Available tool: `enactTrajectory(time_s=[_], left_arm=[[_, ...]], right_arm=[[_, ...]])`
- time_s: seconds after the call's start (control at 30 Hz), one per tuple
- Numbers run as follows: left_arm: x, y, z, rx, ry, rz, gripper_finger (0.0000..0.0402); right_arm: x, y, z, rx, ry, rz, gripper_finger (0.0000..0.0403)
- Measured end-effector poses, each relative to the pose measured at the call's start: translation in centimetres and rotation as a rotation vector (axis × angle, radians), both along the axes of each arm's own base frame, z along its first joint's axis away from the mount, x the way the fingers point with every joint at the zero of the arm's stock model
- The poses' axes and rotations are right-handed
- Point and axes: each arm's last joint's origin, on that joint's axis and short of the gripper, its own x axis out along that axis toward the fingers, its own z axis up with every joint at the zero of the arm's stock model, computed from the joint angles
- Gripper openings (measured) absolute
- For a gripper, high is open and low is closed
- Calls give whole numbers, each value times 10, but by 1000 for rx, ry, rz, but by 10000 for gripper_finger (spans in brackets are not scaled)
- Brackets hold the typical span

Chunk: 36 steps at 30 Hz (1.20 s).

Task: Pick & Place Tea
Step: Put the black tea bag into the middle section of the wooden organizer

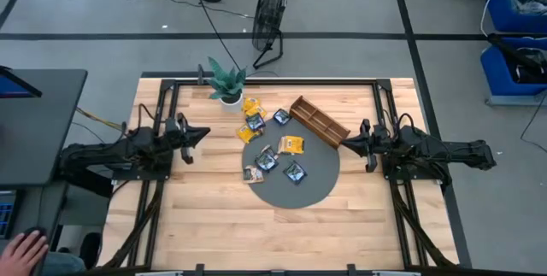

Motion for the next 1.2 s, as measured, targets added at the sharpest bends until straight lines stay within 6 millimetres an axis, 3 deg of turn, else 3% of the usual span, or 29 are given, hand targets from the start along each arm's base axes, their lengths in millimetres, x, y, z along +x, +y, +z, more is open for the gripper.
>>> enactTrajectory(time_s=[0.17, 0.33, 0.5, 0.6, 0.83, 1.03, 1.2], left_arm=[[-6, 0, 35, 90, -18, 15, 3], [-3, 0, 60, 71, 10, 10, 3], [4, 0, 83, -6, -4, -3, 3], [8, 0, 90, -33, -5, -7, 3], [19, 2, 89, -108, 13, 15, 3], [45, 1, 100, -38, 213, -12, 3], [70, -3, 116, 97, 369, -49, 26]], right_arm=[[-2, 0, 18, -67, -178, -24, 18], [-10, 0, 39, -70, -414, -41, 18], [-15, -2, 48, 45, -533, -59, 18], [-16, -4, 49, 203, -566, -91, 18], [-20, -6, 56, 198, -610, -187, 18], [-22, -6, 93, 176, -461, -182, 18], [-6, -4, 127, 175, -233, -115, 18]])
